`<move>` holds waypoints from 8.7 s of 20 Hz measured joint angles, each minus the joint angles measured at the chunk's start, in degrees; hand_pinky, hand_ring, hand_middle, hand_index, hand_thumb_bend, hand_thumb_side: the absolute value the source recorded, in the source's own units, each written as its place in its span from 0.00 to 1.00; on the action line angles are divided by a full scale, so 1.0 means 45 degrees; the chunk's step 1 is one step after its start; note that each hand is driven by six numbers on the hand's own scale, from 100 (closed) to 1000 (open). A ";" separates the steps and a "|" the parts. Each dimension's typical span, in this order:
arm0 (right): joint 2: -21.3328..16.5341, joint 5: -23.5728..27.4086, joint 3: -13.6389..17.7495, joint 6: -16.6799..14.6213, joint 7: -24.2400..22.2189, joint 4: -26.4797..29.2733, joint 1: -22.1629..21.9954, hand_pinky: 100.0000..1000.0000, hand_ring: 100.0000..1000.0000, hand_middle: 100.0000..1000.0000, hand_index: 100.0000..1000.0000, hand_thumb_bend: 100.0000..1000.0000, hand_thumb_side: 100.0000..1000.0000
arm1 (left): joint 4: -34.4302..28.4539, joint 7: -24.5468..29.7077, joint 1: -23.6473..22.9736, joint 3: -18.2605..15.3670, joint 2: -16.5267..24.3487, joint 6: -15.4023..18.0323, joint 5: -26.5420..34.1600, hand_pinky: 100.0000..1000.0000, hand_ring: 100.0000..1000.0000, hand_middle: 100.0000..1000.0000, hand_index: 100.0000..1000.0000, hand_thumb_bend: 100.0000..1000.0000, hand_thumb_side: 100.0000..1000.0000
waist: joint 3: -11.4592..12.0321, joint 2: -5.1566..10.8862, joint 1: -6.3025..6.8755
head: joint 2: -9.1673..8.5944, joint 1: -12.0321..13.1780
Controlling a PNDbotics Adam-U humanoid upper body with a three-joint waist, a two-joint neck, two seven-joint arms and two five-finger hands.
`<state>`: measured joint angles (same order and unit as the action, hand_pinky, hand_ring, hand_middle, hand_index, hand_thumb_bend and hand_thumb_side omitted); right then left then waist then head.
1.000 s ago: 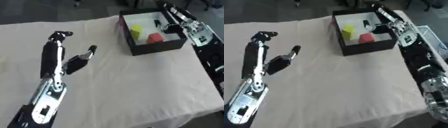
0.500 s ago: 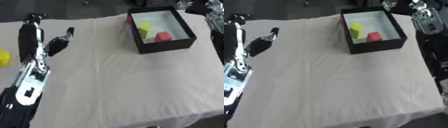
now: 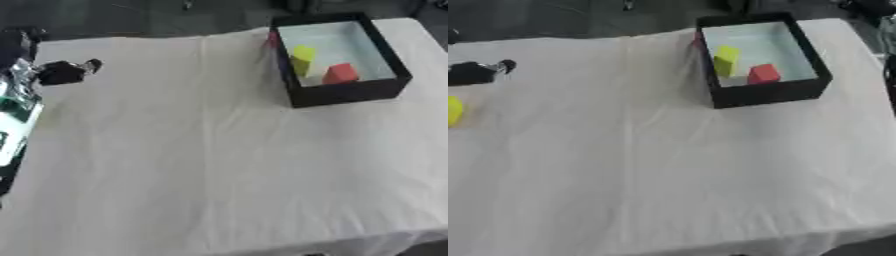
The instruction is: Pick up the objects with one hand, pass them to the other hand, and then place them into the box on the other side of the table.
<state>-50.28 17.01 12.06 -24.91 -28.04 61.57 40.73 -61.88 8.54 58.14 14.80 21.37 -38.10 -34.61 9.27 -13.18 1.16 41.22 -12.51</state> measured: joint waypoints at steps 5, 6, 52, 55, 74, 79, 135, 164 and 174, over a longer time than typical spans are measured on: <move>-0.0337 0.0359 0.0220 0.0211 -0.0073 -0.0019 -0.0251 1.00 1.00 1.00 1.00 0.00 0.40 | 0.1311 0.2532 0.0773 -0.0127 0.0758 0.0243 -0.0469 0.76 0.83 0.75 0.80 0.74 0.30 | -0.0059 0.0030 -0.0004 | 0.0070 0.0339; -0.0375 0.0372 0.0242 0.0221 -0.0074 -0.0037 -0.0305 1.00 1.00 1.00 1.00 0.00 0.40 | 0.1511 0.2962 0.0863 -0.0183 0.0838 0.0348 -0.0683 0.76 0.83 0.75 0.80 0.73 0.31 | -0.0069 0.0031 -0.0008 | 0.0091 0.0388; -0.0070 -0.1389 0.0409 -0.0533 0.0530 -0.1152 -0.0883 1.00 1.00 1.00 1.00 0.00 0.35 | 0.5469 0.5252 0.1454 -0.1999 0.1191 0.0192 -0.5580 0.80 0.82 0.74 0.75 0.49 0.00 | -0.0494 -0.0499 -0.0281 | -0.0249 0.1425; -0.0030 -0.1484 0.0409 -0.0597 0.0571 -0.1198 -0.0886 1.00 1.00 1.00 1.00 0.00 0.34 | 0.5537 0.5087 0.1440 -0.2111 0.1183 0.0089 -0.5593 0.80 0.82 0.74 0.74 0.46 0.00 | -0.0565 -0.0540 -0.0286 | -0.0257 0.1461; 0.0154 -0.2269 0.0360 -0.0977 0.0753 -0.1596 -0.0933 1.00 1.00 1.00 1.00 0.00 0.30 | 0.6009 0.4207 0.1380 -0.2153 0.0964 -0.0080 -0.5868 0.73 0.68 0.55 0.45 0.15 0.00 | -0.0673 -0.0620 -0.0309 | -0.0360 0.1582; 0.0154 -0.2381 0.0351 -0.1069 0.0796 -0.1668 -0.0936 1.00 1.00 1.00 1.00 0.00 0.30 | 0.5702 0.3740 0.1381 -0.2150 0.0920 -0.0066 -0.5557 0.70 0.64 0.53 0.43 0.10 0.00 | -0.0643 -0.0620 -0.0317 | -0.0361 0.1576; 0.1076 -0.2428 -0.1821 -0.1646 -0.1632 0.0456 0.0608 1.00 1.00 1.00 1.00 0.00 0.14 | -0.3251 -0.5396 -0.2941 0.0703 -0.0822 0.3655 0.1646 0.53 0.51 0.43 0.37 0.00 0.09 | -0.0635 -0.0236 -0.0601 | -0.0332 0.1111; 0.3425 -0.4423 -0.3473 -0.1451 -0.1846 0.0290 0.2049 1.00 1.00 1.00 1.00 0.00 0.11 | -0.3083 -0.6273 -0.2672 0.1563 -0.3214 0.5819 -0.1478 0.54 0.52 0.44 0.38 0.00 0.08 | 0.0137 -0.0201 -0.0738 | -0.0115 0.0115; 0.4001 -0.4909 -0.3729 -0.1408 -0.1889 0.0291 0.2492 1.00 1.00 1.00 1.00 0.00 0.09 | -0.3096 -0.6287 -0.2445 0.1959 -0.3734 0.6543 -0.2061 0.54 0.52 0.44 0.38 0.00 0.08 | 0.0530 -0.0308 -0.0825 | -0.0115 -0.0567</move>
<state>-32.28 -5.08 -4.73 -31.24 -36.54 62.88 51.94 -75.82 -19.75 47.13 23.62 4.57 -8.66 -43.88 11.65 -14.56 -2.55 40.70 -15.06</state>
